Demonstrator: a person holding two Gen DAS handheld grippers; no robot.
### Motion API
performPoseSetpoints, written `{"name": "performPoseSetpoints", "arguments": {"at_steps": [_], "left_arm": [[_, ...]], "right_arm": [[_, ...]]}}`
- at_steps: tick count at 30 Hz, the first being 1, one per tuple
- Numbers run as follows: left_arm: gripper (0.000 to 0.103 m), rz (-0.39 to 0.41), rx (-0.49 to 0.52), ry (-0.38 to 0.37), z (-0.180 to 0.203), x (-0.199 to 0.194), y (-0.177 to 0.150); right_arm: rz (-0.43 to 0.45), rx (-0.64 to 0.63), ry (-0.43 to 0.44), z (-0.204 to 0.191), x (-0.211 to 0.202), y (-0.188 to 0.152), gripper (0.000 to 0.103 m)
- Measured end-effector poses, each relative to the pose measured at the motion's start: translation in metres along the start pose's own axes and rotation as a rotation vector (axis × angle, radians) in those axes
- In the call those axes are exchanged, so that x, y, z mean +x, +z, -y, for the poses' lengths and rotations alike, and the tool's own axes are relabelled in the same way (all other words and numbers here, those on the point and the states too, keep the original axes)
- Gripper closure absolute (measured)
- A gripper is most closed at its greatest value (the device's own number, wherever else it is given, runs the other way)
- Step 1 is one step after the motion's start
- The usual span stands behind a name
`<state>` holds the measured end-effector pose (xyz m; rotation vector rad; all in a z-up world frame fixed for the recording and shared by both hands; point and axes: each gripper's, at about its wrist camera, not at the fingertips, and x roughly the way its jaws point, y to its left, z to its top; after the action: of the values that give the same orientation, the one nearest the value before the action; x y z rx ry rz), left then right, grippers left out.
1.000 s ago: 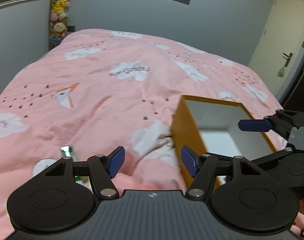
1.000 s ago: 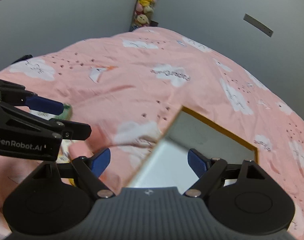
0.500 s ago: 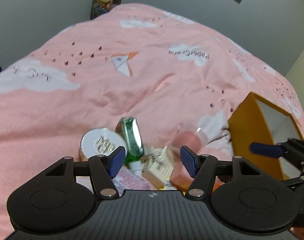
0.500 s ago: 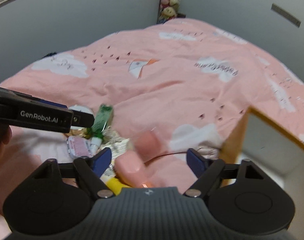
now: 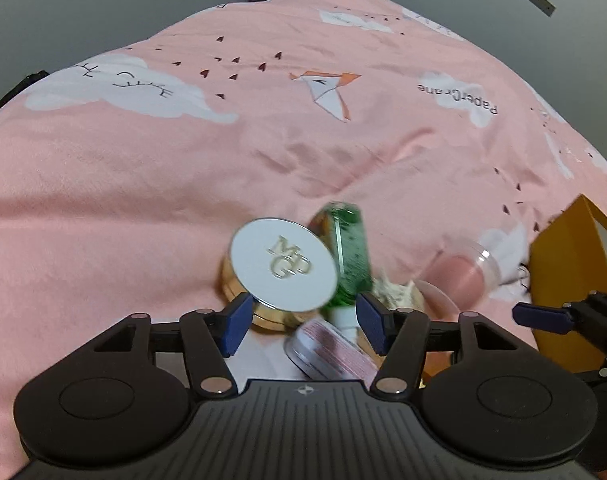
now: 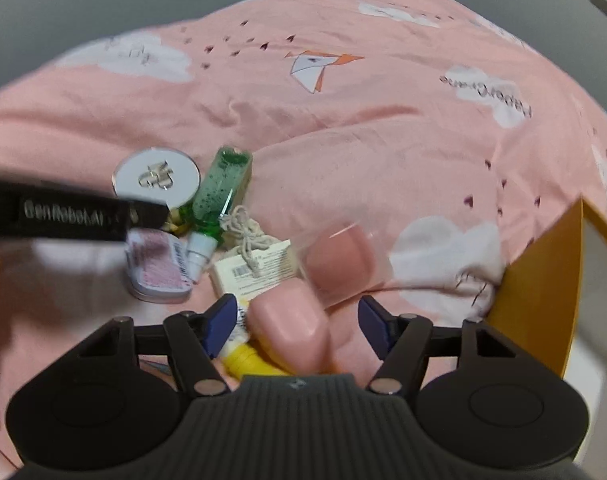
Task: Organize rigid objects
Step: 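Grasp the pink sponge case with the right tool while the left tool grasps the MPG compact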
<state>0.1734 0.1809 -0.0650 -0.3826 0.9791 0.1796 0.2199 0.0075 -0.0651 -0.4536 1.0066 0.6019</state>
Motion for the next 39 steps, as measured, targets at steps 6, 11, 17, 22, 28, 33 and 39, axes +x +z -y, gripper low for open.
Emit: {"name": "performPoseSetpoints", "arguments": {"at_steps": [6,11,17,22,28,33,39], "left_arm": [[0.019,0.005,0.103,0.065,0.006,0.014,0.001],[0.012,0.024,0.209,0.119,0.016,0.027,0.002],[0.011,0.031,0.236,0.142,0.016,0.041,0.005],[0.011,0.034,0.22,0.147,0.011,0.052,0.01],[0.011,0.063,0.227,0.187,0.016,0.06,0.013],[0.016,0.089,0.22,0.188,0.017,0.06,0.012],[0.017,0.135,0.242,0.204,0.024,0.044,0.001]], "right_arm": [[-0.096,-0.065,0.031,0.009,0.022,0.012,0.035],[-0.158,-0.074,0.077,0.013,0.037,0.013,0.035],[-0.199,-0.076,0.113,0.014,0.049,0.014,0.042],[-0.243,-0.07,0.134,0.012,0.061,0.015,0.045],[-0.267,-0.081,0.122,0.01,0.061,0.016,0.044],[-0.274,-0.061,0.129,0.009,0.055,0.014,0.051],[-0.24,-0.072,0.093,0.005,0.046,0.01,0.054]]}}
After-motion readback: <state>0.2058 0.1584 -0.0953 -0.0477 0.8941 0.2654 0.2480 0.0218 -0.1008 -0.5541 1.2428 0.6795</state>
